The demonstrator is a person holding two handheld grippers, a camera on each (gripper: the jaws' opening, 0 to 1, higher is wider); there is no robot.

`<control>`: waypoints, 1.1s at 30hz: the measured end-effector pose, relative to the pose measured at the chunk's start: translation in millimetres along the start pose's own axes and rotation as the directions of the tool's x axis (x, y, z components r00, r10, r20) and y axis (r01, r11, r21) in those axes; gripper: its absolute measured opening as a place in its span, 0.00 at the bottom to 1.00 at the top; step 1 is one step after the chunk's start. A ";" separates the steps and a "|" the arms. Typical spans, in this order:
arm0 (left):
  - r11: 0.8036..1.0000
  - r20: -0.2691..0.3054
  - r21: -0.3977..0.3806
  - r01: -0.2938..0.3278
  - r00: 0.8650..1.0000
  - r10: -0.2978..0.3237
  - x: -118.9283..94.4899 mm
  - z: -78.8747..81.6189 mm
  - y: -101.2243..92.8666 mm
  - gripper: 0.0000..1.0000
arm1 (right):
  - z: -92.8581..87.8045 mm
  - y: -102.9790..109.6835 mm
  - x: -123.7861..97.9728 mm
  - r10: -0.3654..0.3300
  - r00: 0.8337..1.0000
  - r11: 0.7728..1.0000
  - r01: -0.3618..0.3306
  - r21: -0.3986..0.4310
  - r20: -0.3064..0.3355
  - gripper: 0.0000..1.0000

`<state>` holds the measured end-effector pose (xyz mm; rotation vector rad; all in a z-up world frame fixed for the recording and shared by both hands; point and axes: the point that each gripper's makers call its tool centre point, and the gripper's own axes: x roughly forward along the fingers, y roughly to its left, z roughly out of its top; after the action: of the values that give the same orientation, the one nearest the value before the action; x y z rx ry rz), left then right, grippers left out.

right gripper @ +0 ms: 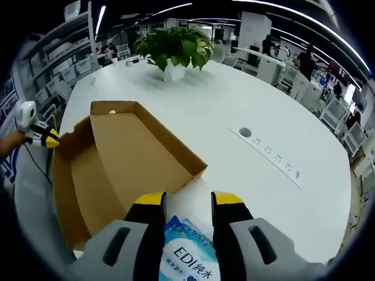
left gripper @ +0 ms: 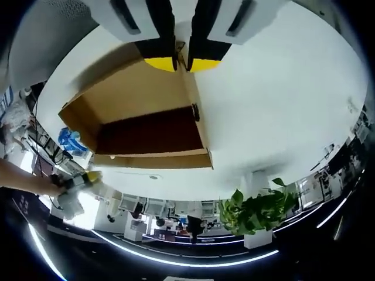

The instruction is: Operate the shoe box by opening the lid, removing the specified soft item, and placing it in the target area until the item is outside and the box remains undamaged.

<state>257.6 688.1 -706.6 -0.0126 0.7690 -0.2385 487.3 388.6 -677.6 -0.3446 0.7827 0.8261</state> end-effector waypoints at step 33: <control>0.998 -0.012 -0.059 -0.017 1.000 0.016 1.2 -1.0 0.9 0.05 | -13.7 -2.3 67.6 -0.027 0.987 0.902 0.093 0.421 -0.160 0.05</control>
<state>257.9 688.8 -708.3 -0.0611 0.7871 -0.2005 511.1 414.9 -736.8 -0.0370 1.0648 0.5521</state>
